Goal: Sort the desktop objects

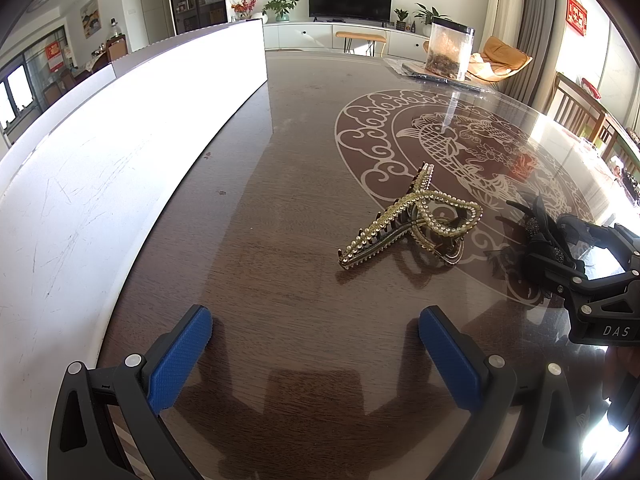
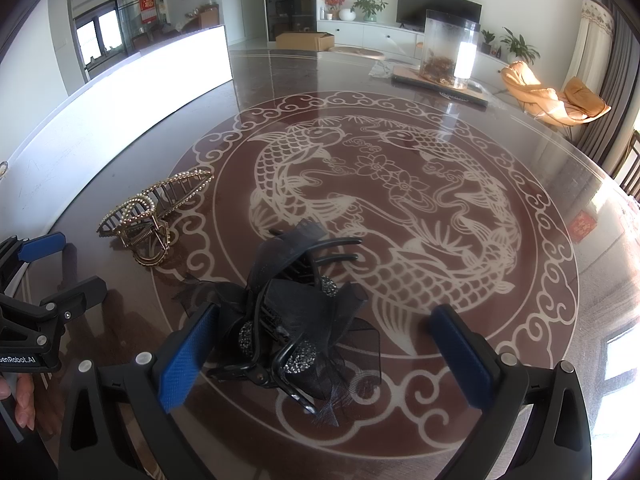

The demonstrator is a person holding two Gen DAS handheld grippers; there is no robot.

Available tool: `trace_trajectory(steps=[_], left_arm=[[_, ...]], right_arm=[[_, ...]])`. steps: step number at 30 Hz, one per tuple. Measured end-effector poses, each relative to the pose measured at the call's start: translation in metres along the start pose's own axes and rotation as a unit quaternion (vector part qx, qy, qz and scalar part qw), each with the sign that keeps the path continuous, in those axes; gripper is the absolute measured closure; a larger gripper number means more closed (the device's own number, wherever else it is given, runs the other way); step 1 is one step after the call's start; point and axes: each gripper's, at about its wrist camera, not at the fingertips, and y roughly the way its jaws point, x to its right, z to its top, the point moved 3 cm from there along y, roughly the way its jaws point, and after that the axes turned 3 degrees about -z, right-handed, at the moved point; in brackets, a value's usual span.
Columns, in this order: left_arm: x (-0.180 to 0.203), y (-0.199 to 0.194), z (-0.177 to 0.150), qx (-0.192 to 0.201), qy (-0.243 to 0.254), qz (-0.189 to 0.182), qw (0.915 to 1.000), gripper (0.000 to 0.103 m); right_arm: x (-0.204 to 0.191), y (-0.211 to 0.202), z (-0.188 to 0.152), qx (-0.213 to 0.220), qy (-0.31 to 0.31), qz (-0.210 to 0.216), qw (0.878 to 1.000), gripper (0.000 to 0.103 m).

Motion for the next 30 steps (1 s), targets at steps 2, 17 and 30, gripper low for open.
trace_trajectory(steps=[2, 17, 30], left_arm=[[0.000, 0.000, 0.000, 0.000, 0.000, 0.000, 1.0000, 0.000], [0.000, 0.001, 0.000, 0.000, 0.000, 0.000, 1.0000, 0.000], [0.008, -0.009, -0.011, -0.016, 0.035, -0.029, 0.9988, 0.000]], right_arm=[[0.000, 0.000, 0.000, 0.000, 0.000, 0.000, 1.000, 0.000], [0.000, 0.000, 0.000, 0.000, 0.000, 0.000, 1.000, 0.000], [0.000, 0.000, -0.001, 0.000, 0.000, 0.001, 1.000, 0.000]])
